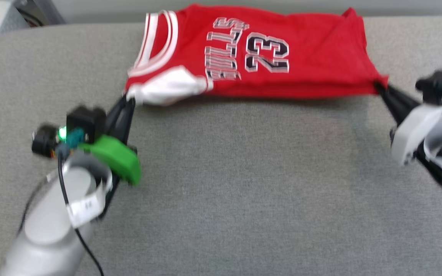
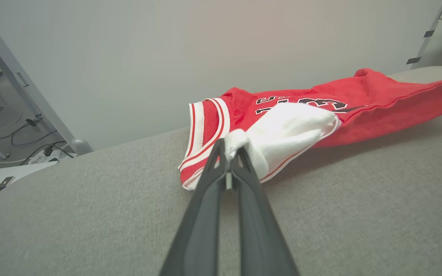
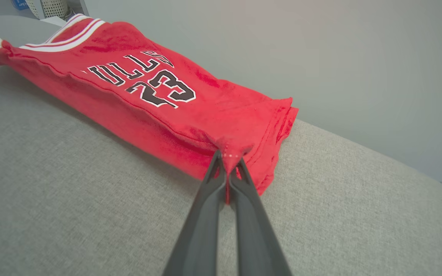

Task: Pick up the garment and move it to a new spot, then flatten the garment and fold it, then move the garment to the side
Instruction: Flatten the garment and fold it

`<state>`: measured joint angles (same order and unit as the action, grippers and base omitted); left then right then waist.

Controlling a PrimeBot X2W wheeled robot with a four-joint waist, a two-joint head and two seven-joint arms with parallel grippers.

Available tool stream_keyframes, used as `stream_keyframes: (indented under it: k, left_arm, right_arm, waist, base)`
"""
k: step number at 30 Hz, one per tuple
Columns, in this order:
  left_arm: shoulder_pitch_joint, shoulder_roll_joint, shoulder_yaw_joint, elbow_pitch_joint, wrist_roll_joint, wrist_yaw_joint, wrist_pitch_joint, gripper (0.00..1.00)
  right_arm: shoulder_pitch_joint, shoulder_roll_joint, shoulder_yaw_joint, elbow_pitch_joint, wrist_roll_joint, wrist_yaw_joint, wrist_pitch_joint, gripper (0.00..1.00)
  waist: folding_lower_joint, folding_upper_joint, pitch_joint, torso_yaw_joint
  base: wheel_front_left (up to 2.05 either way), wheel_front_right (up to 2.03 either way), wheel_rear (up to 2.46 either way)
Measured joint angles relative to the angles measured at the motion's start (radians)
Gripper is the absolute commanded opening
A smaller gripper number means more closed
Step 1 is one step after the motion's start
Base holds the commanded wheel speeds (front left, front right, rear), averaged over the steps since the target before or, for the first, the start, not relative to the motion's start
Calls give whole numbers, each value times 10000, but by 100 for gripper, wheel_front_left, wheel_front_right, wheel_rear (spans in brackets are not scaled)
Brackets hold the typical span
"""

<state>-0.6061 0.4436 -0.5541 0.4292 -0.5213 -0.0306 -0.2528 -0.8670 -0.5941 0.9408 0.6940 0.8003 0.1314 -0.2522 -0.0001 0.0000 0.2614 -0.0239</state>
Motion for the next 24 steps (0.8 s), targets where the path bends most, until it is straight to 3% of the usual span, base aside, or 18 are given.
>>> stream_keyframes:
  k: [14,24]
  left_arm:
    - [5118,430,-228,-2414,-1344,1139,617,0]
    - [7367,399,-656,-3258,-2034,1668,1212,0]
  right_arm:
    - [3972,-1104,-554,-1427,727,0,-21,0]
    - [6735,-1664,-1344,-2426,1200,2,232,0]
  waist:
    - [0,0,-1898,158]
    - [0,0,-2799,192]
  base:
    - [0,0,0]
    - [0,0,0]
